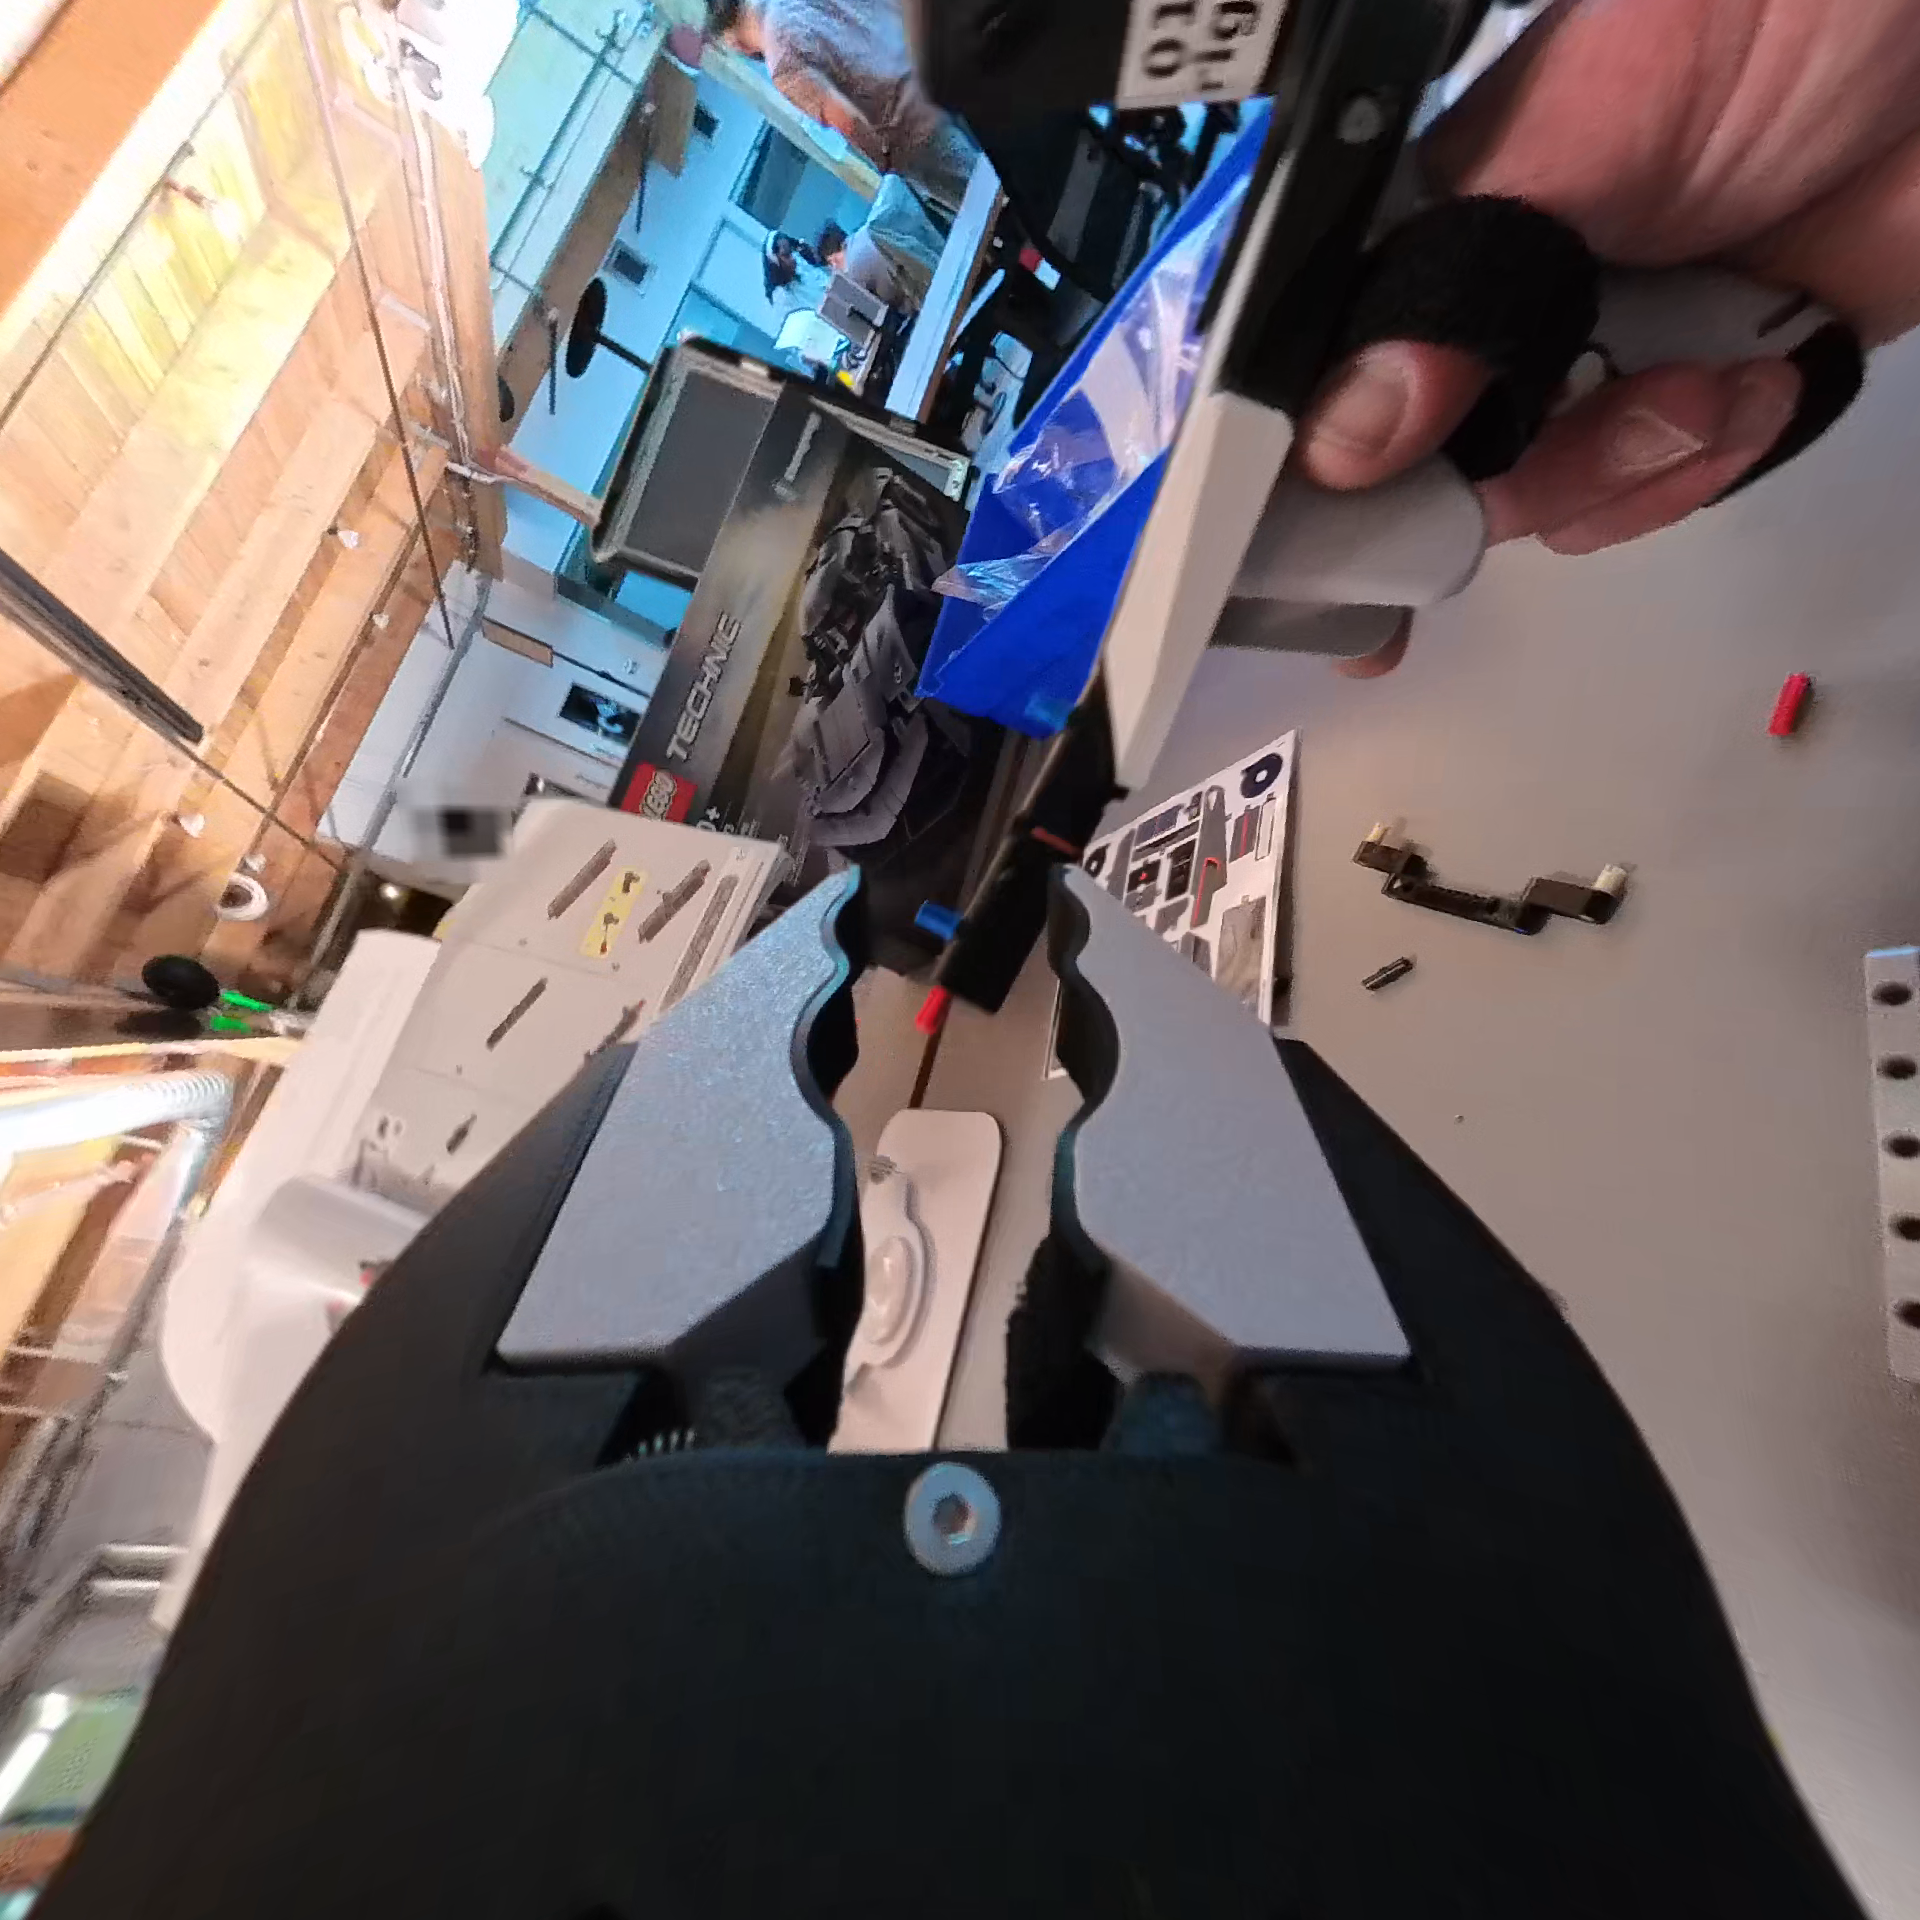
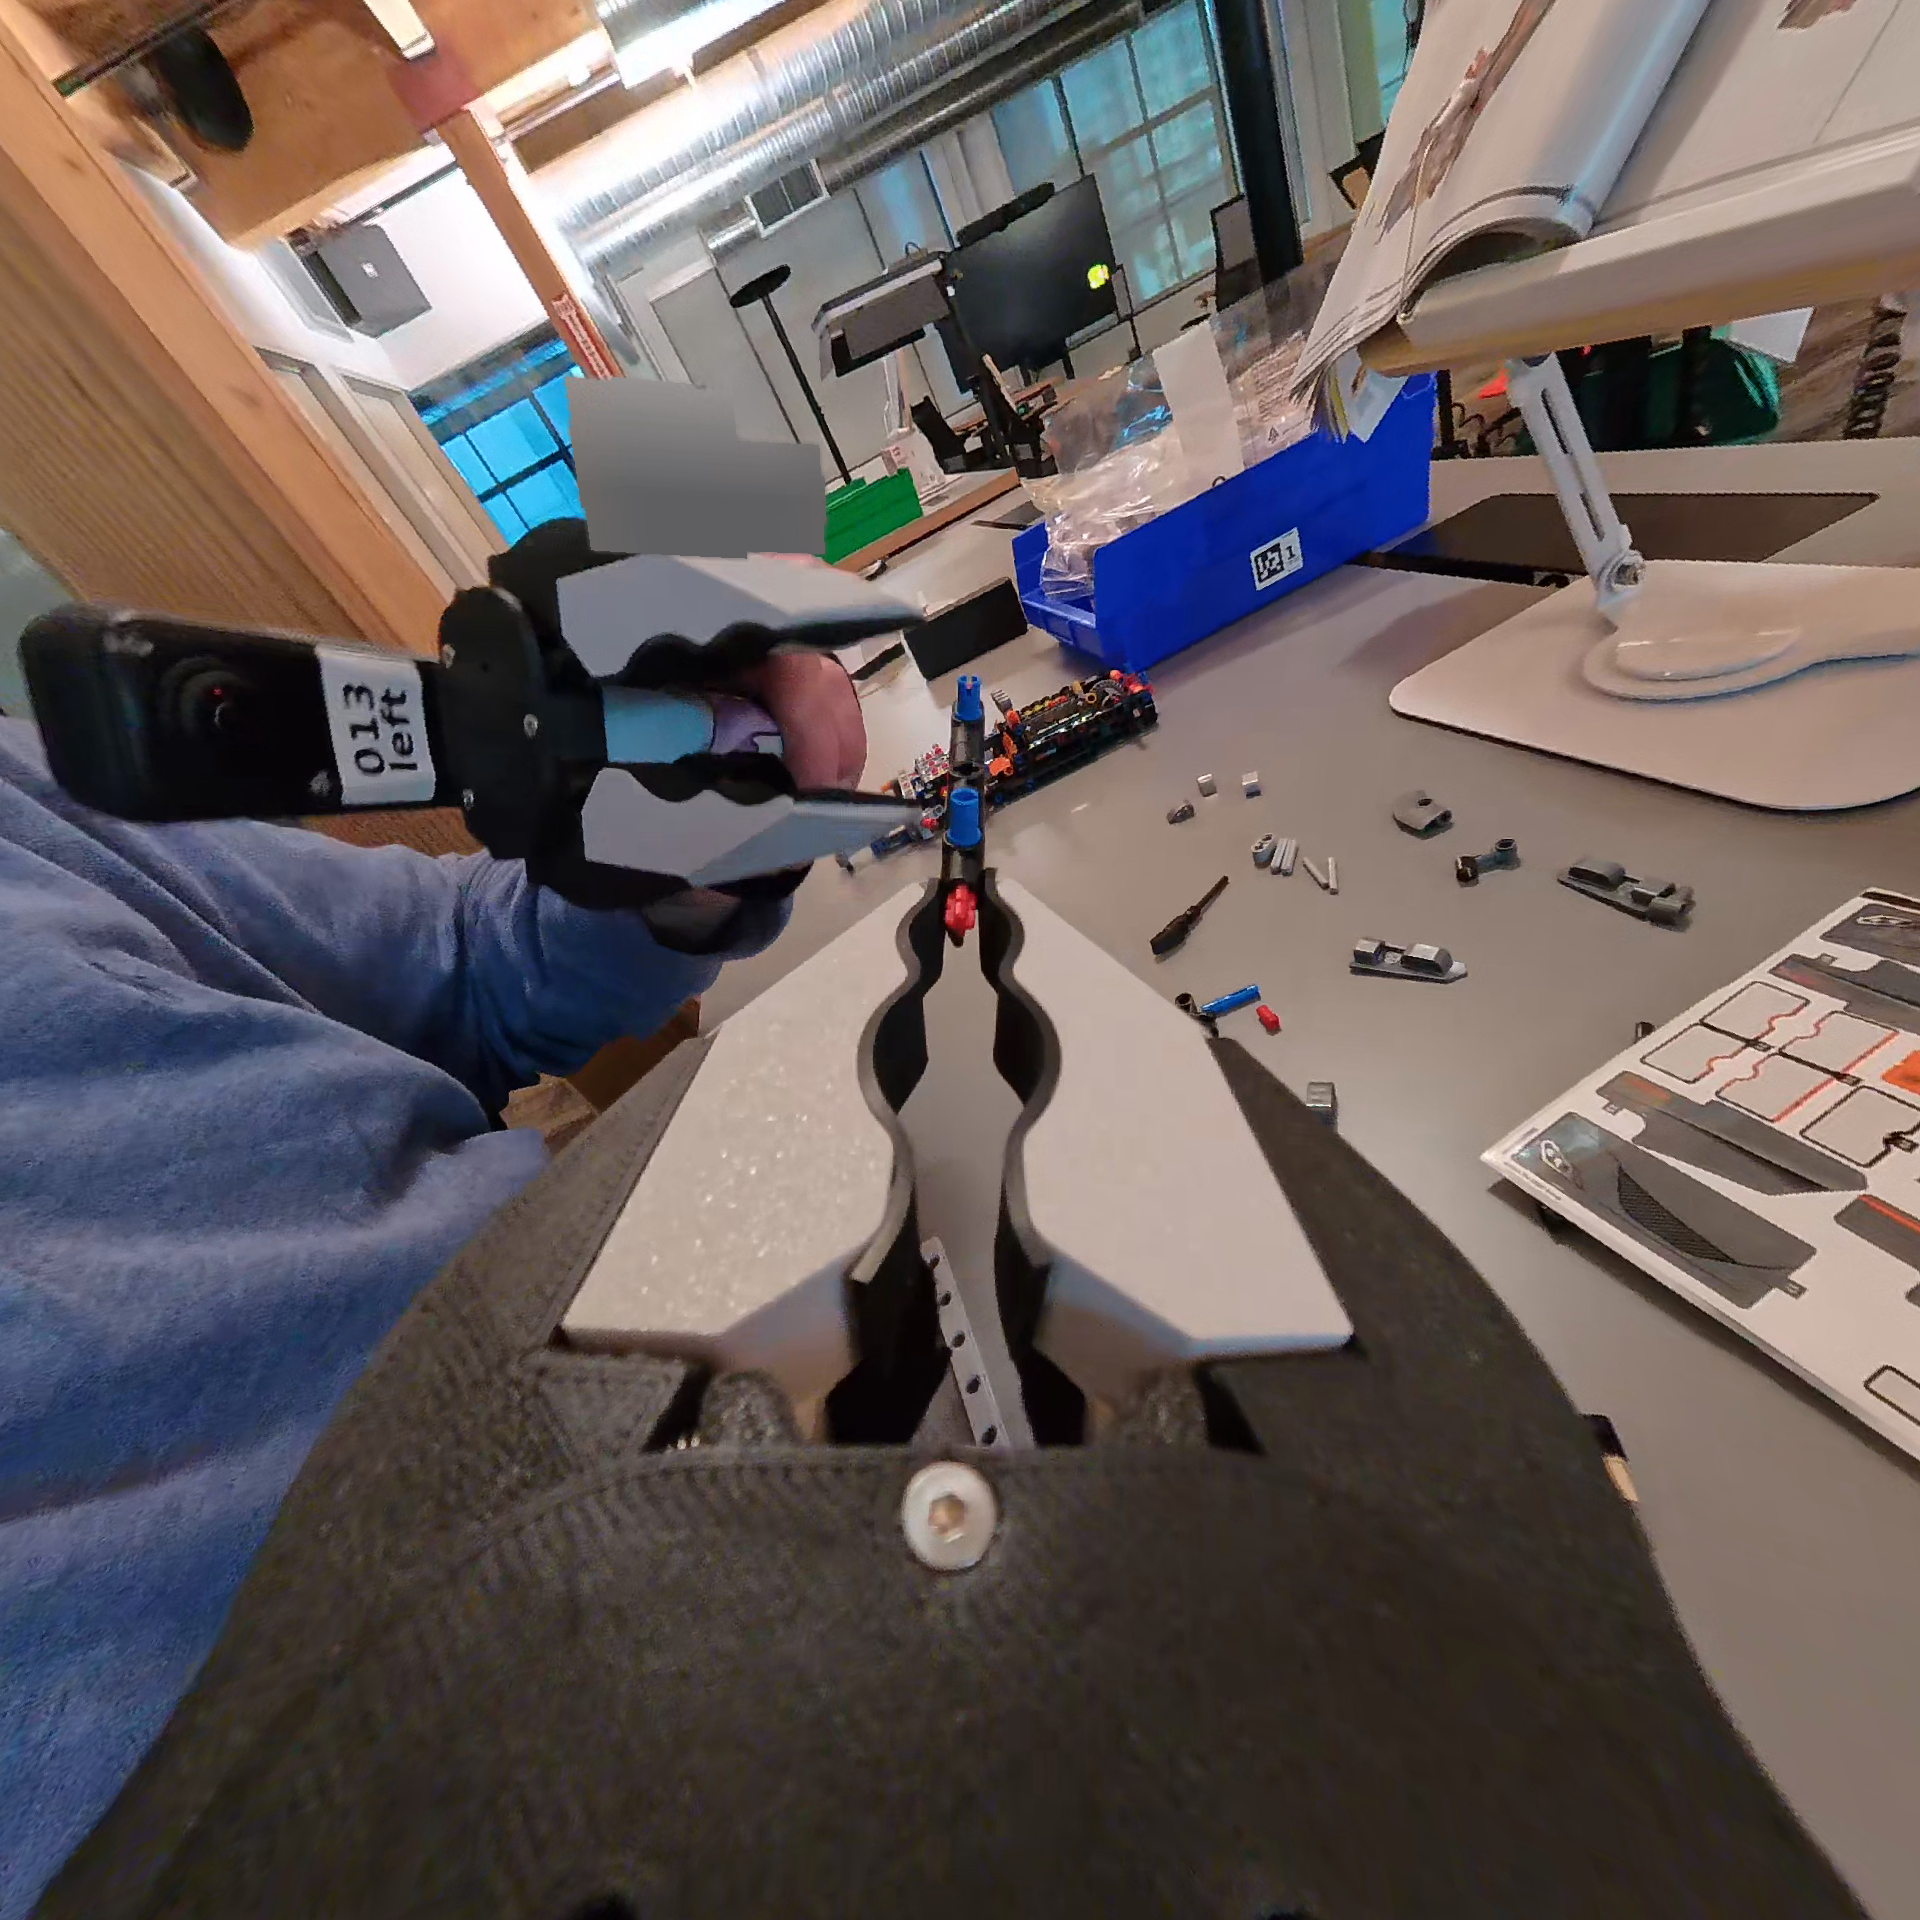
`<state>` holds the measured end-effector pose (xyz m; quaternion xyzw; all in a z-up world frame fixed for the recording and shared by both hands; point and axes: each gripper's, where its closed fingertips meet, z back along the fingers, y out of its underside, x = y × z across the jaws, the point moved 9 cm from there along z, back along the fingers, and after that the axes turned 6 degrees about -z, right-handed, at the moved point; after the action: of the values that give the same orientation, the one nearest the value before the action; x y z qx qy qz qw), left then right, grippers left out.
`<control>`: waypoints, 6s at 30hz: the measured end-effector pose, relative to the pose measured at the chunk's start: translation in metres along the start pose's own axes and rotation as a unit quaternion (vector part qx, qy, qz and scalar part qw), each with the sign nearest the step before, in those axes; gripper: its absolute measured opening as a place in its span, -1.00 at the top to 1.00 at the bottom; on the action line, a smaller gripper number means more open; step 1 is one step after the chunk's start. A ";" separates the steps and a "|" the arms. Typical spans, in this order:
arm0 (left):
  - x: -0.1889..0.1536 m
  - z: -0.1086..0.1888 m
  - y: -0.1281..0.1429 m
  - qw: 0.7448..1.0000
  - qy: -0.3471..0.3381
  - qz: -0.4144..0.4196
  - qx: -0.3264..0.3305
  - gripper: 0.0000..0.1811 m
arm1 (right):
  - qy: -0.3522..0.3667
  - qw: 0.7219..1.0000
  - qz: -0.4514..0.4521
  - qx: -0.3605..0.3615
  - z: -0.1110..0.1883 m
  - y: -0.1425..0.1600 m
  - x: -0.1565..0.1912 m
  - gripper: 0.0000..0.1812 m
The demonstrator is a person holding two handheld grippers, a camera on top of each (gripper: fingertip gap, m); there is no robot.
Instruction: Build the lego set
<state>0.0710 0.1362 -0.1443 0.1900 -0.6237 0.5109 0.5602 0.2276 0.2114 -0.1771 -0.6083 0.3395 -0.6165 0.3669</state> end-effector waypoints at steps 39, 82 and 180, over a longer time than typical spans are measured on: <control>0.005 0.002 0.023 0.925 0.191 0.315 -0.093 0.83 | -0.028 0.998 0.043 0.029 0.015 0.007 0.012 0.96; -0.015 0.017 0.033 0.897 0.223 0.374 -0.072 0.83 | -0.038 0.997 0.047 0.051 0.000 0.028 0.015 0.96; -0.069 0.076 0.145 0.790 0.276 0.542 0.078 0.72 | 0.124 0.947 0.112 0.276 -0.120 0.039 -0.069 0.80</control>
<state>-0.0645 0.1071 -0.2562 -0.2852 -0.4008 0.8084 0.3233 0.1081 0.2479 -0.2490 -0.3603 0.2644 -0.7115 0.5422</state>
